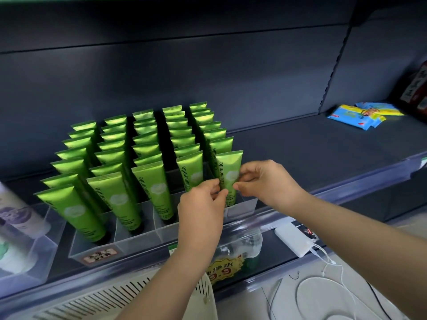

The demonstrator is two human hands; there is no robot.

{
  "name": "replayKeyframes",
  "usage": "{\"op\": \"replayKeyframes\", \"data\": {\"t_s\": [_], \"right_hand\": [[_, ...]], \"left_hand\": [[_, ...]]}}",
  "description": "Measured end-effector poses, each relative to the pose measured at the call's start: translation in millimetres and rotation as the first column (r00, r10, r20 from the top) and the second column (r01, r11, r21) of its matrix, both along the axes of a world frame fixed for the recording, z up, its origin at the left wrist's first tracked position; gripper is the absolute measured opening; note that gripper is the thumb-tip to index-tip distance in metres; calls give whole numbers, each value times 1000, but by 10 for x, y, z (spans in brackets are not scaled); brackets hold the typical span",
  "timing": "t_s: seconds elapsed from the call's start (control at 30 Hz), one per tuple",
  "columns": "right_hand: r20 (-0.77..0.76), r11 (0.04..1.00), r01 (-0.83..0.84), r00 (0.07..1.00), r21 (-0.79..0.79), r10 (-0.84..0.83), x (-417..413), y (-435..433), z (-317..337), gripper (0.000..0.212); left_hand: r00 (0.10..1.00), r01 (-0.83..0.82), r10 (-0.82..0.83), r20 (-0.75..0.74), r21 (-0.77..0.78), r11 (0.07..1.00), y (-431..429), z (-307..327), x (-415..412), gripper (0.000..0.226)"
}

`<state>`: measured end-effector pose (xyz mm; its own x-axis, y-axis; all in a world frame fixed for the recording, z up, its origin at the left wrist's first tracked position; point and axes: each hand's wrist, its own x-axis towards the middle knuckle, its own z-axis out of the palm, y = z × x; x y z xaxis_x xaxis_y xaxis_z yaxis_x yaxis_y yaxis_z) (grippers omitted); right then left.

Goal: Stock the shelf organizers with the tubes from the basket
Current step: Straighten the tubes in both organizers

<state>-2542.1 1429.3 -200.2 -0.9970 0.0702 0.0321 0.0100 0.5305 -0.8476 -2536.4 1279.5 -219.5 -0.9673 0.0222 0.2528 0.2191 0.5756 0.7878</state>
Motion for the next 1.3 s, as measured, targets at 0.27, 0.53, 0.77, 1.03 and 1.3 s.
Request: {"op": "replayKeyframes", "data": {"t_s": [0.27,0.53,0.77,1.03,1.3], "right_hand": [[-18,1000,-8,1000,-27,8,-47,-16,-9,13],[-25,1000,4,1000,4,-4,-93,-34,-8,15],[-14,1000,9,1000,29,-8,-113,-38,11,14],[-6,1000,1,1000,28,-1,-113,-30,12,14],[-1,997,6,1000,77,-6,-103,-27,21,16]], "left_hand": [[1000,-17,16,8,36,999,7,7,-20,34],[1000,15,-16,8,41,999,17,-17,-33,28],[1000,24,-25,12,54,998,22,-11,-52,30],[999,39,-40,20,38,999,15,-17,-49,32],[1000,26,-25,-16,68,997,-17,-30,-27,33]]}}
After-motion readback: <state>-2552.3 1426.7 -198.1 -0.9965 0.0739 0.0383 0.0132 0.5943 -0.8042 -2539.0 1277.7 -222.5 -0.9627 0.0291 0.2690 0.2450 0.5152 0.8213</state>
